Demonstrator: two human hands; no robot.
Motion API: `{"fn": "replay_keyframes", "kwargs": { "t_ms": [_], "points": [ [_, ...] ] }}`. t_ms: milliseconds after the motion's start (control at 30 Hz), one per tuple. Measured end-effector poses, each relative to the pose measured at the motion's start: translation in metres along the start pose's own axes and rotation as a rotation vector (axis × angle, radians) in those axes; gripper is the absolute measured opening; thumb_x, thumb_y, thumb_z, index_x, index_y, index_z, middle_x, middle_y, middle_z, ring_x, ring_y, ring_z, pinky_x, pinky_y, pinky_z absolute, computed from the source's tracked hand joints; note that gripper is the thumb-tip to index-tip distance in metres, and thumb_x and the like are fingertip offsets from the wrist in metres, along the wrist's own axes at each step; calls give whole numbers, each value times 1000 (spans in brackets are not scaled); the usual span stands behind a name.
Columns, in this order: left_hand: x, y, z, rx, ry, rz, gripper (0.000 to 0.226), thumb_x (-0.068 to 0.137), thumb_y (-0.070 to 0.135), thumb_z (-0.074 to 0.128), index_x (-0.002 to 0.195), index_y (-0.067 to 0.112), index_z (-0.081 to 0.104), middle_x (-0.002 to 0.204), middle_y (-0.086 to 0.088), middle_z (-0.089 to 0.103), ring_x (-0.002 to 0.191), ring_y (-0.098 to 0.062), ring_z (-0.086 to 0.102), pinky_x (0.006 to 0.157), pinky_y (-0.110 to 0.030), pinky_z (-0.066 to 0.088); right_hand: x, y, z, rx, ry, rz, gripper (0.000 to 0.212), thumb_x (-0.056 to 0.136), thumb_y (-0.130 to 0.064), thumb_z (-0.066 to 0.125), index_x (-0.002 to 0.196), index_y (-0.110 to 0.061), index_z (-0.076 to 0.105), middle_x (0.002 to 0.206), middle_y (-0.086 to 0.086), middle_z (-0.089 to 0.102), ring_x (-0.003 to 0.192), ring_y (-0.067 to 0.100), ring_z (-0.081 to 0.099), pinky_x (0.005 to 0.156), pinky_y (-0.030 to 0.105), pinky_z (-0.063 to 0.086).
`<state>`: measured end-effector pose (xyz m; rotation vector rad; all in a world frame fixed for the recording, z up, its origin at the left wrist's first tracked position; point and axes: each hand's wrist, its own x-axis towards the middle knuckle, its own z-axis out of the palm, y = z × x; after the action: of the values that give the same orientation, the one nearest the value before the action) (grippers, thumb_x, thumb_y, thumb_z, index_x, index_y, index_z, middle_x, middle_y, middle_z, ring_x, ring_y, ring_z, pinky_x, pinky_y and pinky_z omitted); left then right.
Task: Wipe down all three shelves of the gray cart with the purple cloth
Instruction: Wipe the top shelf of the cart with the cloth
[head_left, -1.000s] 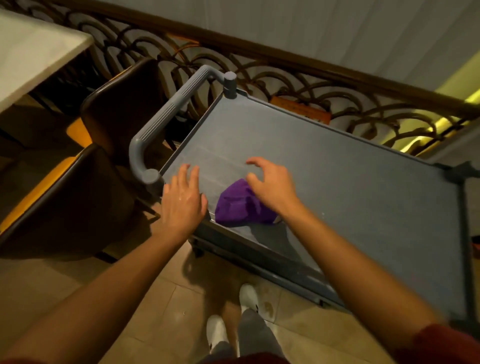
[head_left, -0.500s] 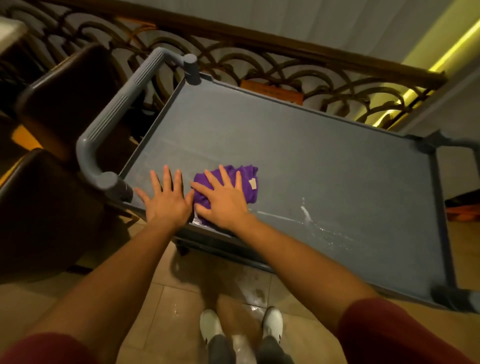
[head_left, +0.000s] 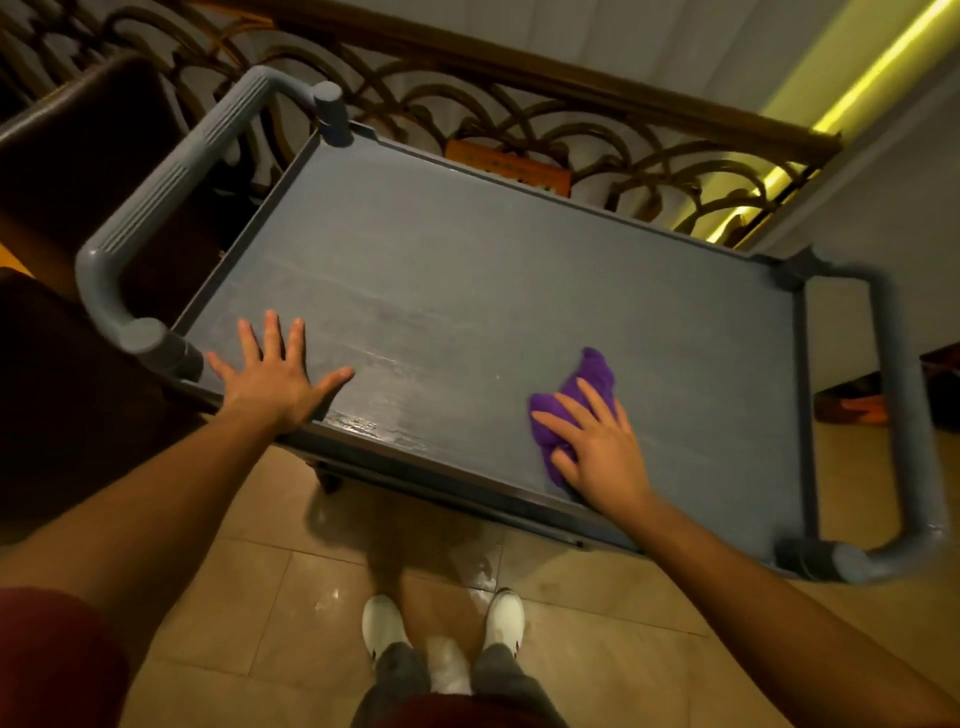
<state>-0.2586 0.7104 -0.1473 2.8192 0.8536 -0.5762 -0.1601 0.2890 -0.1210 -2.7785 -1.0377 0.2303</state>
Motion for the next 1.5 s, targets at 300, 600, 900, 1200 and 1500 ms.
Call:
{"fn": "replay_keyframes", "kwargs": {
  "t_ms": [300, 600, 900, 1200, 1500],
  "points": [
    [-44, 149, 0, -281, 152, 14, 66, 103, 43, 40, 159, 18, 18, 168, -12, 4, 154, -35, -3, 121, -59, 1, 68, -75, 0, 58, -1, -77, 54, 87, -47, 61, 140, -35, 57, 155, 2, 47, 150, 38, 25, 118, 66, 10],
    [-48, 146, 19, -123, 141, -75, 74, 102, 57, 13, 160, 12, 0, 166, -21, -7, 152, -40, -11, 121, -60, -1, 46, -23, 16, 23, 61, -190, 44, 79, -34, 71, 123, -28, 71, 135, 1, 64, 136, 32, 48, 107, 56, 34],
    [-58, 152, 15, 20, 95, -15, 98, 84, 84, -1, 160, 22, -6, 166, -19, -13, 151, -43, -14, 117, -68, -2, -107, 118, -25, -144, -66, 192, 53, 83, -36, 70, 136, -33, 62, 144, 1, 58, 143, 33, 41, 108, 52, 38],
    [-91, 234, 38, -43, 43, 290, 90, 86, 84, 12, 160, 33, 1, 167, -10, -13, 151, -37, -18, 113, -69, -11, -26, 85, -43, -67, 54, 178, 59, 87, -54, 58, 143, -34, 54, 154, 5, 48, 144, 36, 36, 111, 62, 29],
    [-93, 218, 51, 51, 51, 340, 109, 70, 98, 4, 158, 35, -8, 165, -5, -22, 151, -32, -22, 117, -67, -7, -60, 145, -43, -150, -104, 160, 61, 81, -52, 67, 138, -31, 58, 146, 9, 50, 137, 40, 38, 100, 56, 44]
  ]
}}
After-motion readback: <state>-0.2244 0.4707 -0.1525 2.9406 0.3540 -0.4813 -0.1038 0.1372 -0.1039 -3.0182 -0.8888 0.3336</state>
